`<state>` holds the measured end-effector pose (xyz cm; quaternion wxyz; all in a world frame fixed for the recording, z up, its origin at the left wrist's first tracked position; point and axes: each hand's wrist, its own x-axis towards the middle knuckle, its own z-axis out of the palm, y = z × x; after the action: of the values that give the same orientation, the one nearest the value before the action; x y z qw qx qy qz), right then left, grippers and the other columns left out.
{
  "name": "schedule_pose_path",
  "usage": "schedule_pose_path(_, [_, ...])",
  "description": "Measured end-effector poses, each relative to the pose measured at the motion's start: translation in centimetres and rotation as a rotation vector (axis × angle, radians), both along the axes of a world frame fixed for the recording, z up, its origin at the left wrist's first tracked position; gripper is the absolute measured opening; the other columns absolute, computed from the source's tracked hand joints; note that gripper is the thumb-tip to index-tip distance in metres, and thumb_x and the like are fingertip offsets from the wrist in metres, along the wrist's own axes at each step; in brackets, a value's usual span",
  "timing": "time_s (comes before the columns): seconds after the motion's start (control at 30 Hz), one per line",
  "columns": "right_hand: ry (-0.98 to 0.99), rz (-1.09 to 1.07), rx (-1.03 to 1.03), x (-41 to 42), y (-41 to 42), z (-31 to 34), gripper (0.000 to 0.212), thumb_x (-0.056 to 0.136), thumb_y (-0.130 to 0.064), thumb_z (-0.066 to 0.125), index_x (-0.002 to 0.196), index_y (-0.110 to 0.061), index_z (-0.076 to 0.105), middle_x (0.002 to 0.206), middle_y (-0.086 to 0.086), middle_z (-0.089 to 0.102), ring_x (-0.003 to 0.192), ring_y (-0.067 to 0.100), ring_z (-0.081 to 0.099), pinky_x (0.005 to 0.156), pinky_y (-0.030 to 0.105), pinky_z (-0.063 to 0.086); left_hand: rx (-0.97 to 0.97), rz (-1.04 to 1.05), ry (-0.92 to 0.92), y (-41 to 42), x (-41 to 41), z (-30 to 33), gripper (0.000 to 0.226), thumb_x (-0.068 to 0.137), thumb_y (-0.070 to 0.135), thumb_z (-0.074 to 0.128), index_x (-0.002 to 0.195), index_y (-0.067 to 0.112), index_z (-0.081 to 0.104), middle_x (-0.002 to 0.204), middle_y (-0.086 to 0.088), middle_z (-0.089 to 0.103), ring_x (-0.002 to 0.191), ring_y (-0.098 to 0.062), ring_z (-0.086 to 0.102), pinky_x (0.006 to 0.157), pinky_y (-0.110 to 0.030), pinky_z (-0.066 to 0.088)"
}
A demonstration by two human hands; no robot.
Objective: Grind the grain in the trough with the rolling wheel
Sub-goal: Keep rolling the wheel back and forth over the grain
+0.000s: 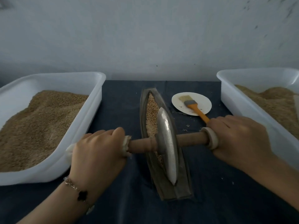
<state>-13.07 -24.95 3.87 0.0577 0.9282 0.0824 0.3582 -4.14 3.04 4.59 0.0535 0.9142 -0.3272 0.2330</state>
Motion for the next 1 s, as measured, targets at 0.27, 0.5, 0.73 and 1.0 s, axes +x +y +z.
schedule_pose_path(0.27, [0.02, -0.113, 0.032, 5.4, -1.3, -2.8, 0.026, 0.053, -0.009, 0.08, 0.06, -0.007, 0.055, 0.051, 0.008, 0.052, 0.041, 0.027, 0.048, 0.04, 0.031, 0.039, -0.03, 0.036, -0.034, -3.2, 5.9, -1.6, 0.04, 0.05, 0.002, 0.08, 0.05, 0.015, 0.042, 0.04, 0.001, 0.043, 0.035, -0.016, 0.033, 0.046, -0.018, 0.019])
schedule_pose_path(0.5, [-0.051, -0.115, -0.02, 11.4, -1.9, -1.5, 0.021, 0.06, -0.005, 0.074, 0.059, -0.007, 0.053, 0.052, 0.011, 0.053, 0.045, 0.028, 0.05, 0.046, 0.03, 0.038, -0.057, 0.203, 0.042, -4.3, 10.9, -3.3, 0.026, 0.082, 0.021, 0.059, 0.063, 0.02, 0.041, 0.059, 0.005, 0.046, 0.053, -0.017, 0.042, 0.051, -0.026, 0.023])
schedule_pose_path(0.73, [0.053, -0.187, 0.025, 9.6, -1.2, -1.8, 0.013, 0.067, -0.01, 0.074, 0.073, -0.004, 0.063, 0.063, 0.012, 0.062, 0.056, 0.031, 0.057, 0.052, 0.037, 0.045, 0.013, 0.192, 0.074, -4.5, 9.4, -2.1, 0.02, 0.089, 0.031, 0.05, 0.074, 0.023, 0.039, 0.069, 0.008, 0.044, 0.064, -0.014, 0.043, 0.062, -0.028, 0.031])
schedule_pose_path(1.0, [-0.05, -0.04, -0.034, 1.8, 0.9, -0.1, 0.023, 0.063, -0.006, 0.077, 0.065, -0.011, 0.054, 0.056, 0.004, 0.051, 0.049, 0.022, 0.045, 0.052, 0.028, 0.026, 0.028, 0.067, 0.07, -0.1, 1.4, -1.7, 0.04, 0.063, 0.029, 0.078, 0.06, 0.026, 0.038, 0.047, 0.012, 0.037, 0.041, -0.008, 0.031, 0.04, -0.017, 0.009])
